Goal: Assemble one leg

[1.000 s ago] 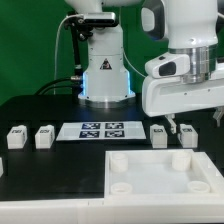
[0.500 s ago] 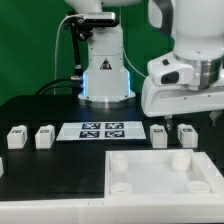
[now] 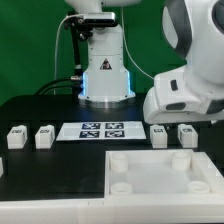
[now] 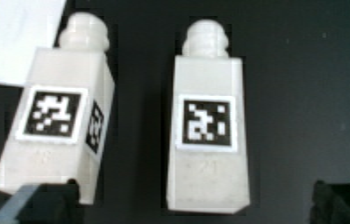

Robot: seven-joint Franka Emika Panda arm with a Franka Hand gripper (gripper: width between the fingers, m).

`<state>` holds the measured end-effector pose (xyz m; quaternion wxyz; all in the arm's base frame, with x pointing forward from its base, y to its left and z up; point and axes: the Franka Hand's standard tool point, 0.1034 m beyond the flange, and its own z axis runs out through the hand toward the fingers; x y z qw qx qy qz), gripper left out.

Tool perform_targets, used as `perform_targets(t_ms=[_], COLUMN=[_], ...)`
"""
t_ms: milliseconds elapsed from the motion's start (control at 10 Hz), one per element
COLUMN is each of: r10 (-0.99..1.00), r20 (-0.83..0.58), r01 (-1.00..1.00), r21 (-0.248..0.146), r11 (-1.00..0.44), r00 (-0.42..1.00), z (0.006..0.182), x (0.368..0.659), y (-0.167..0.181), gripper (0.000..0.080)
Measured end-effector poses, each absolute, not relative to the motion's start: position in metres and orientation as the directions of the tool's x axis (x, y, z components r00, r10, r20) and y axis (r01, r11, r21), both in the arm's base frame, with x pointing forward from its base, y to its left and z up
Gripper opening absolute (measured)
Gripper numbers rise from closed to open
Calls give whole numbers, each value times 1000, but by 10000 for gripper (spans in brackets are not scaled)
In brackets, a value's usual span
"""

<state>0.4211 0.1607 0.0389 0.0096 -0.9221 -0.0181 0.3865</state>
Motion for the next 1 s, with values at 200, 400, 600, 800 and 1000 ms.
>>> perform_targets(t_ms=[200, 400, 600, 800, 1000], r10=[41, -17, -19, -18, -21], r20=[-704, -744, -743, -741, -744], r01=[25, -13, -15, -12, -16], r21=[-33, 11, 12, 14, 13], r11=[-999, -1000, -1000, -1000, -1000], r00=[709, 668, 669, 671, 668], z=[37, 29, 22, 12, 10], x=[423, 407, 400, 391, 390], y=[162, 168, 168, 170, 170], gripper=[649, 649, 649, 649, 649])
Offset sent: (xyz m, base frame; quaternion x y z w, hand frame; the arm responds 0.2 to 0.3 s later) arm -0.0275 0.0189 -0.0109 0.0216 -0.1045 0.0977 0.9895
